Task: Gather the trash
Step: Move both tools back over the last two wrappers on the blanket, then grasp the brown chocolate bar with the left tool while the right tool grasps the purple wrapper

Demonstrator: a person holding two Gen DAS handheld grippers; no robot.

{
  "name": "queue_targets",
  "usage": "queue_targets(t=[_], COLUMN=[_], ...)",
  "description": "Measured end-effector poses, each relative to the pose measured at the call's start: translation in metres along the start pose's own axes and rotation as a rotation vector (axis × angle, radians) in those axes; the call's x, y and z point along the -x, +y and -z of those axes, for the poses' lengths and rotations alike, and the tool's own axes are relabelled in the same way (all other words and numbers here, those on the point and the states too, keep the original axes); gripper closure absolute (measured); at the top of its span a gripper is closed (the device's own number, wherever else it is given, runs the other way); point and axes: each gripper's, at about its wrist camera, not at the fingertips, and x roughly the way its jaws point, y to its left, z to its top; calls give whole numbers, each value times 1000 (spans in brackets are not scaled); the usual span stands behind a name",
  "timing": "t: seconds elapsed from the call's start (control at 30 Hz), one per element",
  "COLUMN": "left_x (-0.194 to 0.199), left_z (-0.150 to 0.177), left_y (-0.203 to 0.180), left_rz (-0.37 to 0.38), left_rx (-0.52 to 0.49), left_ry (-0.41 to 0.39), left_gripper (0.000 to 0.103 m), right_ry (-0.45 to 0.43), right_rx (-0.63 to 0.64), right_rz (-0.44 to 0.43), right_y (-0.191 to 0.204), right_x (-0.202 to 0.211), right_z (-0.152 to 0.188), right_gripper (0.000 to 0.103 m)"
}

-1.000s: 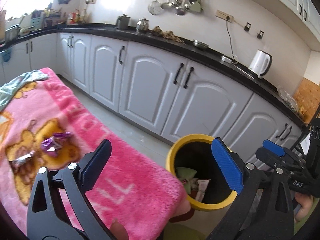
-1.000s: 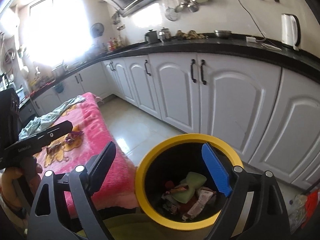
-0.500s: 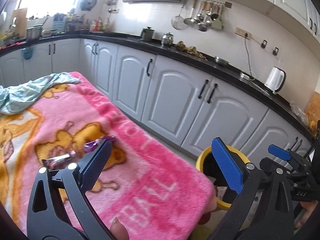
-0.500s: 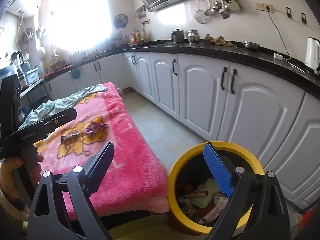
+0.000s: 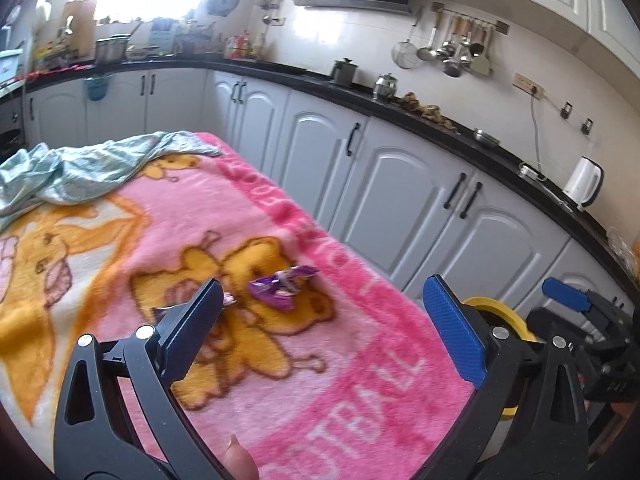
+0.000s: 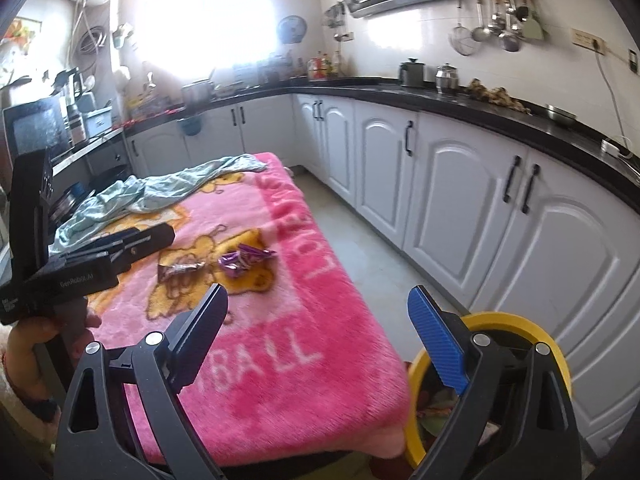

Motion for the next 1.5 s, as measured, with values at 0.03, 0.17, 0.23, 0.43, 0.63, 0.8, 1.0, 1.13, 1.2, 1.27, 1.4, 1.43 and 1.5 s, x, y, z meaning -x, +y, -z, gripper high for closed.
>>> queue_targets(t=[0.03,0.17,0.23,0.43,0.63,0.8,1.0,1.13,1.2,1.27,1.4,1.43,1.5], left_x=[0,-3,-5,-14,-32,-52,-77,-83,-83,-83,-81,-80,-76], left_z=[1,6,8,17,26,30,32,34,35,35,37,37,36], left_y=[5,32,44,86,118,126,126,127,128,129,131,131,129], left_rz=[-12,-58,-77,-132,-97,-58,-45,-66,-58,-58,-48,-45,-28], left_rx=[3,37,54,133,226,273,310,312,316,313,325,326,320], left_ry=[2,18,24,64,129,193,248,255,251,251,247,245,242], left_gripper=[11,11,11,11,11,24,56,84,85,87,92,93,95], right_ry=[3,20,37,96,157,216,291,329,345,356,369,364,351], right_rx=[4,9,8,3,-12,-87,-166,-217,-250,-288,-330,-331,-331], right_rz=[-5,-35,-52,-81,-102,-139,-200,-223,-240,-255,-247,-250,-253], right_y=[3,13,17,28,31,24,26,29,30,32,33,32,31], right_x=[-5,-24,-36,-76,-116,-149,-185,-209,-219,-230,-245,-247,-245], right_z=[-3,-12,-17,-22,-19,-19,-21,-20,-20,-19,-16,-16,-16], right_gripper=[14,14,14,14,14,14,21,26,32,35,60,68,71])
